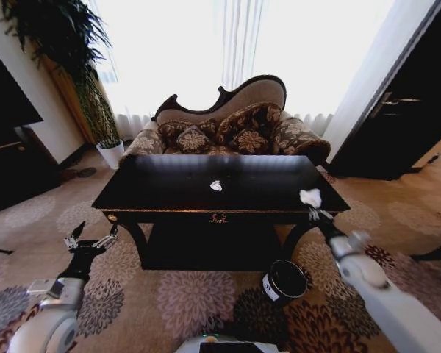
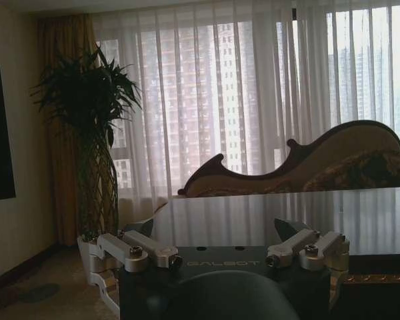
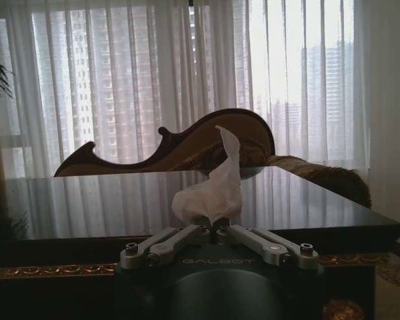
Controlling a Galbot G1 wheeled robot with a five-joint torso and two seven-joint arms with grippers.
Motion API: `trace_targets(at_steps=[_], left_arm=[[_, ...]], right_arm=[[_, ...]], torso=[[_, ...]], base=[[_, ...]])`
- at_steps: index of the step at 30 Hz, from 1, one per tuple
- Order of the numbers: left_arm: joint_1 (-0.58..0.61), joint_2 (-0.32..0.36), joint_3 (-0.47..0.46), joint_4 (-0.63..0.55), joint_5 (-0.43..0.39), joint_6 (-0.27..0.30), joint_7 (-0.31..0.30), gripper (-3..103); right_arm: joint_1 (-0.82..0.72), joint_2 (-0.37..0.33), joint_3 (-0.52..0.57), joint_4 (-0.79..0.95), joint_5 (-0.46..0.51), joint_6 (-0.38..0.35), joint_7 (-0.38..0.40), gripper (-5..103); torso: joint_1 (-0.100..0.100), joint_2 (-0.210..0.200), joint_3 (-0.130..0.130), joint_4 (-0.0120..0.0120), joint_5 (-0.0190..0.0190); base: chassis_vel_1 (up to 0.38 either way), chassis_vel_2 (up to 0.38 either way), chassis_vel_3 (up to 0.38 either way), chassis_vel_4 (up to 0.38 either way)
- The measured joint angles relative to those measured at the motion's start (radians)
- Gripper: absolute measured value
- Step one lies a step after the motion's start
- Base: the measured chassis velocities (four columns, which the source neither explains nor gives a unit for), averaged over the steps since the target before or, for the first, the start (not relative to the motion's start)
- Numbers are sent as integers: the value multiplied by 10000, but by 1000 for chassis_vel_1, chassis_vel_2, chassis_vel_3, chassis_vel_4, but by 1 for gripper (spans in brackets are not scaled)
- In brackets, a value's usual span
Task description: Move to the front of the table and place the trash on the table into the trash bin.
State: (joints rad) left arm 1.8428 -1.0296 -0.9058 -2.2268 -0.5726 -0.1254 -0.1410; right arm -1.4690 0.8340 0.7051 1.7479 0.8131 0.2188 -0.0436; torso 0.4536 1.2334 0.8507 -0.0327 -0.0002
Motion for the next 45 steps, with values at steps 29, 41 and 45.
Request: trace_targets(at_steps=[29,41,45], left_arm=[[0,0,0,0,0,0,0,100],[0,0,0,0,0,0,0,100],[0,0,0,0,0,0,0,100]], right_arm=[[1390,2681,-2884,-6927,-2775,2778,50,0],[4220,2783,-3753,-11297,-3737,3078,-126,0],[4910,2796,-3768,-12381,-4108,3127,-238,0]], torso=[[3,-2,3,2,0],[4,-3,3,4,1],[4,-3,3,2,-5]], base=[[0,0,0,0],[0,0,0,0],[0,0,0,0]])
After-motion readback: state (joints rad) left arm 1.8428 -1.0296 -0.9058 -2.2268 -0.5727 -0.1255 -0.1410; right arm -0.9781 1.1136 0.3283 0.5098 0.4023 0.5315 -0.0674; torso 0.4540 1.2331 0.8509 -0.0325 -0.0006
